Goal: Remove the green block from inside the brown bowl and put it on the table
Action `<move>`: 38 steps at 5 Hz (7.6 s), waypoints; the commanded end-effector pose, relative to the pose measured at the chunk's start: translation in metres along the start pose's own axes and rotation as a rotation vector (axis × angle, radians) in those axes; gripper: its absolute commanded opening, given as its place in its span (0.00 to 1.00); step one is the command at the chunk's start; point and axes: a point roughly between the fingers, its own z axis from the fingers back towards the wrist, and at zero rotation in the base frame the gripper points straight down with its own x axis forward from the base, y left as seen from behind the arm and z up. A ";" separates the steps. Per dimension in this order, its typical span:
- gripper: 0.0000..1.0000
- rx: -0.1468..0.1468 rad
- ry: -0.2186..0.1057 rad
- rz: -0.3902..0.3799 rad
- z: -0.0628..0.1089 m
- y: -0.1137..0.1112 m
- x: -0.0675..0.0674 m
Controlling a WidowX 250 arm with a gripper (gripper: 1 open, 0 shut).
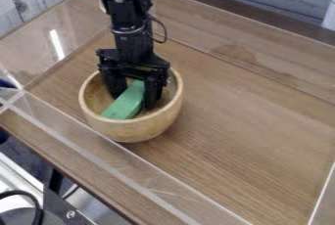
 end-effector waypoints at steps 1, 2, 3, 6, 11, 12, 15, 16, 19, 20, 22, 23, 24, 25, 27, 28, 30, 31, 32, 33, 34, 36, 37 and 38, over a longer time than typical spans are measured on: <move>1.00 -0.007 -0.009 -0.029 -0.004 -0.003 0.003; 1.00 -0.007 -0.007 -0.029 -0.007 -0.004 0.003; 1.00 -0.008 -0.006 -0.030 -0.008 -0.005 0.003; 0.00 -0.008 -0.001 -0.029 -0.007 -0.007 0.004; 0.00 -0.014 0.008 -0.032 0.006 -0.016 0.004; 0.00 -0.016 0.010 -0.033 0.009 -0.017 0.005; 0.00 -0.022 0.014 -0.035 0.018 -0.023 0.005; 0.00 -0.024 0.017 -0.035 0.022 -0.025 0.006; 0.00 -0.035 0.018 -0.044 0.034 -0.033 0.010; 0.00 -0.042 0.015 -0.051 0.039 -0.036 0.012; 0.00 -0.057 0.005 -0.064 0.051 -0.044 0.016; 0.00 -0.060 0.002 -0.069 0.055 -0.047 0.017; 0.00 -0.066 -0.009 -0.075 0.062 -0.050 0.018; 0.00 -0.077 -0.030 -0.084 0.075 -0.058 0.020; 0.00 -0.091 -0.022 -0.159 0.070 -0.108 0.018; 0.00 -0.094 -0.011 -0.199 0.062 -0.130 0.014; 0.00 -0.087 0.024 -0.256 0.040 -0.146 0.005; 0.00 -0.074 0.047 -0.283 0.022 -0.152 0.001; 0.00 -0.063 0.064 -0.302 0.004 -0.155 -0.003; 0.00 -0.053 0.073 -0.309 -0.009 -0.154 -0.005; 0.00 -0.049 0.077 -0.312 -0.011 -0.152 -0.005; 0.00 -0.043 0.085 -0.319 -0.013 -0.150 -0.005; 0.00 -0.040 0.089 -0.322 -0.014 -0.149 -0.006; 0.00 -0.038 0.092 -0.325 -0.015 -0.148 -0.006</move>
